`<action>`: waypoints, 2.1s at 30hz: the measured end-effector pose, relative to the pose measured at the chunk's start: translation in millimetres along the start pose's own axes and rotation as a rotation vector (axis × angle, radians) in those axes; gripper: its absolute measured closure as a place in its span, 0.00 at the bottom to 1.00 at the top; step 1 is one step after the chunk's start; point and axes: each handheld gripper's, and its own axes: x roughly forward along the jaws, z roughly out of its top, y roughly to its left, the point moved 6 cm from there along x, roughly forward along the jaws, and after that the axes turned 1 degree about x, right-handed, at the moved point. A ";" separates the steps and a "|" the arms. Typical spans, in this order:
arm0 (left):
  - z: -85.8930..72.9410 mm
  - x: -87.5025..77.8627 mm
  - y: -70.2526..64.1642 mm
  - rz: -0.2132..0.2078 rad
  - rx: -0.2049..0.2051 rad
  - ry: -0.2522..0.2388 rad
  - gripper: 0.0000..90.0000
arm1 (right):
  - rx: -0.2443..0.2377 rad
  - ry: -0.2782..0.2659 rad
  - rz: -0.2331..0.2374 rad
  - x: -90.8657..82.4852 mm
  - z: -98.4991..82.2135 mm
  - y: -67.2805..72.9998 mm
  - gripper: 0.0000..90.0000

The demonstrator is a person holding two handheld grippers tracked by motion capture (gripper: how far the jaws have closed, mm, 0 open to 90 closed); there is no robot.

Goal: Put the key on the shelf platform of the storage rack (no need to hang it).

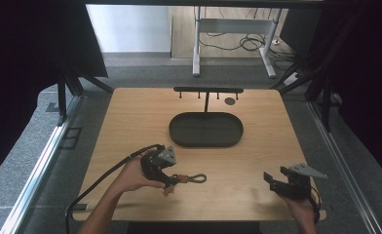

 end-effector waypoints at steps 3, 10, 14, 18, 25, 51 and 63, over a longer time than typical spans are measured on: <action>4.6 2.6 0.5 -0.007 0.011 0.011 0.40 | 0.008 -0.005 -0.004 -1.1 0.1 -2.3 0.29; 8.9 12.0 3.0 -0.018 0.014 0.027 0.41 | 0.010 -0.006 -0.007 -2.4 0.7 -4.2 0.29; 9.1 18.6 4.4 -0.022 0.014 0.046 0.42 | 0.012 0.000 -0.007 -1.8 -0.4 -5.0 0.29; 8.5 28.2 6.4 -0.022 0.020 0.076 0.43 | 0.012 0.001 -0.005 -0.7 -0.8 -4.3 0.29; 8.1 42.0 7.4 -0.031 0.040 0.123 0.44 | 0.008 0.009 -0.004 1.0 -1.9 -4.1 0.29; -3.2 80.4 15.2 -0.047 0.055 0.239 0.51 | 0.006 0.021 -0.003 3.5 -3.5 -2.8 0.29; -3.9 80.4 16.0 -0.079 0.039 0.246 0.70 | 0.003 0.014 -0.006 4.3 -3.1 -1.9 0.30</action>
